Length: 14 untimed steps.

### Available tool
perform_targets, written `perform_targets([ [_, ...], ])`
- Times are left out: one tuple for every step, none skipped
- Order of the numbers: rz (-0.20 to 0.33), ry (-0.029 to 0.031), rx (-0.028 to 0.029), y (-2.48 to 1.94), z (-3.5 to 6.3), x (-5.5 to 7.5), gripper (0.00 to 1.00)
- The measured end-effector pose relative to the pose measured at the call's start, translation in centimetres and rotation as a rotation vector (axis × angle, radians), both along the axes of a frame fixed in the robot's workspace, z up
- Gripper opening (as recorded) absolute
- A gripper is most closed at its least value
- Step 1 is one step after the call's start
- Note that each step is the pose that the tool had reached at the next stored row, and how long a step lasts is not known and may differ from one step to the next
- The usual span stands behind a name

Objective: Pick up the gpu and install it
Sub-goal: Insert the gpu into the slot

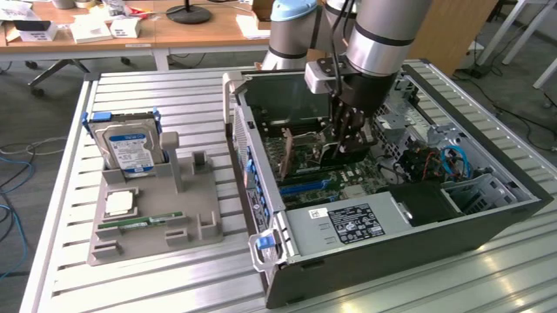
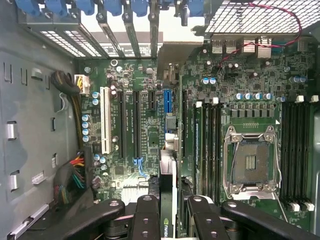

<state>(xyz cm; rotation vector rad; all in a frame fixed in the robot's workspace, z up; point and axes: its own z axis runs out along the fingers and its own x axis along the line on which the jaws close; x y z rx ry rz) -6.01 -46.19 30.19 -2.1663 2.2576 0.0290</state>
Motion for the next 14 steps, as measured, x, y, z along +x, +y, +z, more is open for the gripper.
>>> perform_targets([
  [0.000,0.0002,-0.0003,0.00,-0.10,0.0,0.26],
  [0.000,0.0002,-0.0005,0.00,-0.22,0.0,0.26],
  [0.000,0.0002,-0.0003,0.00,-0.38,0.0,0.26],
  [0.000,0.0002,-0.0005,-0.01,-0.51,0.0,0.26],
  [0.000,0.0002,-0.0004,-0.01,-0.66,0.0,0.26],
  [0.000,0.0002,-0.0004,0.00,-0.81,0.0,0.26],
  [0.000,0.0002,-0.0004,0.00,-0.95,0.0,0.26],
  [0.000,0.0002,-0.0004,-0.01,-1.07,0.0,0.26],
  [0.000,0.0002,-0.0004,-0.01,-1.21,0.0,0.26],
  [0.000,0.0002,-0.0005,-0.01,-1.33,0.0,0.26],
  [0.000,0.0002,-0.0005,-0.01,-1.45,0.0,0.26],
  [0.000,0.0002,-0.0005,-0.01,-1.57,0.0,0.26],
  [0.000,0.0002,-0.0005,-0.01,-1.67,0.0,0.26],
  [0.000,0.0002,-0.0006,-0.01,-1.71,0.0,0.26],
])
